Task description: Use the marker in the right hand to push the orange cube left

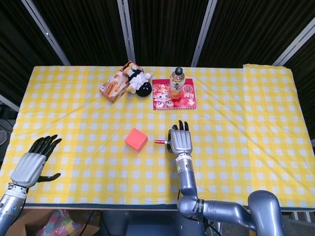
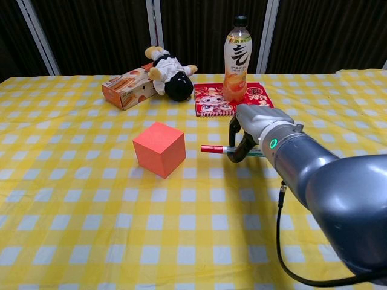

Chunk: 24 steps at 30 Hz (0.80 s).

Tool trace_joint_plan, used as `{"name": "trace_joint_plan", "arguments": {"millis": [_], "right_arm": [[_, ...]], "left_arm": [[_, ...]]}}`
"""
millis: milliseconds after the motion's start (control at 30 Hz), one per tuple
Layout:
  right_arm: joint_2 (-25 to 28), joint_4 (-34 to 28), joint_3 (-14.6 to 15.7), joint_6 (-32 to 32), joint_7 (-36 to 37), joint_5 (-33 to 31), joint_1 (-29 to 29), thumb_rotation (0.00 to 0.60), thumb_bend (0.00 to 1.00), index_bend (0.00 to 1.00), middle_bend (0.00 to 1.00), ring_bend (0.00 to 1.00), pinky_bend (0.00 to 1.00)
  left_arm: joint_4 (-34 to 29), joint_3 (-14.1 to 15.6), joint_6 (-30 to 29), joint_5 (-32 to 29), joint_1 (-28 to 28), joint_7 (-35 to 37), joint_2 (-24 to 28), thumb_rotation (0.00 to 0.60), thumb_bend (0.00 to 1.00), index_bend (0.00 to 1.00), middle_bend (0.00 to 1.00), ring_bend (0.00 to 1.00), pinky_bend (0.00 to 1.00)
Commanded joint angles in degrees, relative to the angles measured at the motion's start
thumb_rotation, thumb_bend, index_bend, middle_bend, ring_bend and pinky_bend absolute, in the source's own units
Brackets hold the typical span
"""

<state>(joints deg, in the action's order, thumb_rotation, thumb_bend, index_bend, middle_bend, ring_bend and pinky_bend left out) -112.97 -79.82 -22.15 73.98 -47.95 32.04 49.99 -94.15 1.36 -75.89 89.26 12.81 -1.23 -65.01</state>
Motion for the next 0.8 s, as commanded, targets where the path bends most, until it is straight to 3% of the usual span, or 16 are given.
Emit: {"name": "trace_joint_plan", "arguments": {"millis": [33,267,800], "right_arm": [[0.6,-0.7,0.1,1.0,-0.3,-0.2,-0.8,0.6,0.5,0.6,0.26,0.0,0.02],[0.5,-1.4,-0.4,1.5,-0.6,-0.6,-1.2,0.6,0.5,0.59,0.26,0.0,0.02],[-7.3,6.1,-7.7,-1.2,-2.1,-4.5,5.7,0.6,0.5,0.59,0.26,0.0,0.02]], "left_arm": [[-0.1,0.0,-0.2,0.1,0.0,-0.1,0.0,0.6,0.0,0.0,0.0,0.0,0.02],[-0.2,0.0,-0.2,0.1,-0.1,-0.2,0.0,0.6,0.0,0.0,0.0,0.0,0.02],[-0.6,0.6,0.9,0.1,0.2,1.4,0.9,0.6,0.0,0.0,0.0,0.0,0.02]]}}
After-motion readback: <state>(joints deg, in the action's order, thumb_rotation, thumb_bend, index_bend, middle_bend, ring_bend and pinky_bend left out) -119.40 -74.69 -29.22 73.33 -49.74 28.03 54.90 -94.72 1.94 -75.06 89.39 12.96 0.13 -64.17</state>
